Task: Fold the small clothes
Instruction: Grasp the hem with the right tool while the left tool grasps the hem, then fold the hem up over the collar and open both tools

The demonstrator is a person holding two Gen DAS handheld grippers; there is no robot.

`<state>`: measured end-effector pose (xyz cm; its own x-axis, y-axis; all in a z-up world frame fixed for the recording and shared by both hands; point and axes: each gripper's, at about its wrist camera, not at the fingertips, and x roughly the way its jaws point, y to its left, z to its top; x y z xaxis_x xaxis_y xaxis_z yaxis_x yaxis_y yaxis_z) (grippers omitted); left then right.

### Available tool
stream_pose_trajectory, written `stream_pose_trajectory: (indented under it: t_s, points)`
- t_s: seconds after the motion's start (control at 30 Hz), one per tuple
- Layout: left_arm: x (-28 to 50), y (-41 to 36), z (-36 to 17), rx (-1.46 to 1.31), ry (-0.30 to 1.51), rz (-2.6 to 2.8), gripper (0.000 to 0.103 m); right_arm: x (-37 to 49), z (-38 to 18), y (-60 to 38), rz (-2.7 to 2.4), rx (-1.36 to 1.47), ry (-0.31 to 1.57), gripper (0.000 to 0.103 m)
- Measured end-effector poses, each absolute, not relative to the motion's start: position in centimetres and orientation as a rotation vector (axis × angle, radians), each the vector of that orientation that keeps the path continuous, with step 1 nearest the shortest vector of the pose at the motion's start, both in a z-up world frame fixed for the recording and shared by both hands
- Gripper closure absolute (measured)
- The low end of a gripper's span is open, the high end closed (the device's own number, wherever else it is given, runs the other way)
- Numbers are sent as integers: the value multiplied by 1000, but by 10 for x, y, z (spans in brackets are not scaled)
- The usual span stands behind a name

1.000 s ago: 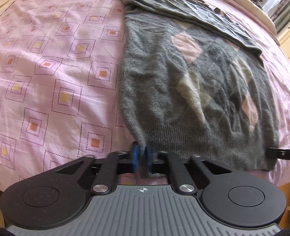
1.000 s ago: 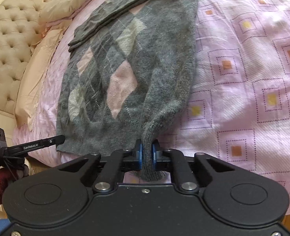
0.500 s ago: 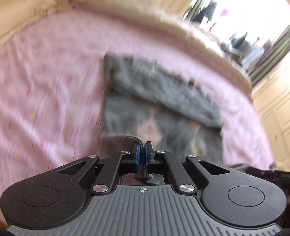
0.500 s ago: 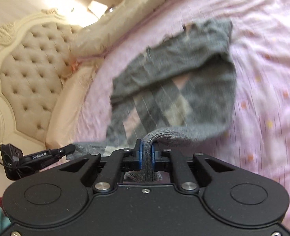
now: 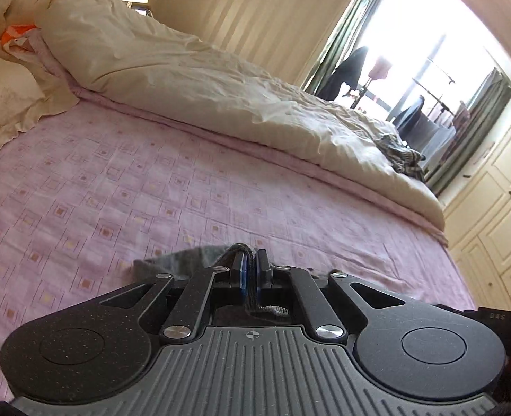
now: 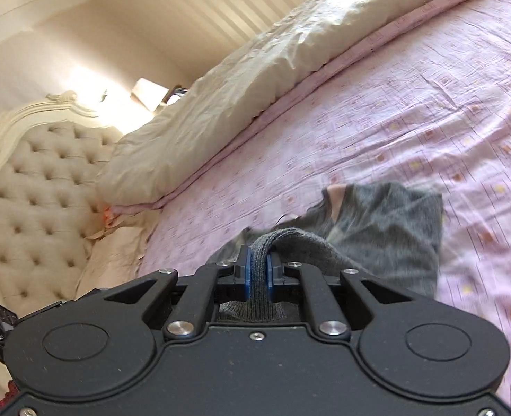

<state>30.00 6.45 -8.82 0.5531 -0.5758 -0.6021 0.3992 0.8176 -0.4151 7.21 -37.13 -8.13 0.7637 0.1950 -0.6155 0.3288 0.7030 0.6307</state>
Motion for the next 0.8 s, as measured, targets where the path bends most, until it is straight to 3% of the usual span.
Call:
stream_pose_trajectory:
  t_s: [0.33, 0.5, 0.63, 0.73, 0.8]
  points:
    - [382, 21, -151, -122, 933, -533, 97, 152, -148, -406, -269, 839, 840, 87]
    - [399, 28, -163, -172, 953, -464, 92, 170, -162, -411, -303, 777, 868, 78]
    - [390, 31, -151, -118, 915, -480, 75, 167, -150, -406, -331, 681, 832, 71]
    - [369, 29, -143, -63, 910, -532, 74, 166, -134, -384, -272, 548, 832, 54]
    - [355, 20, -145, -18, 915, -566, 72, 165, -128, -363, -207, 468, 846, 51]
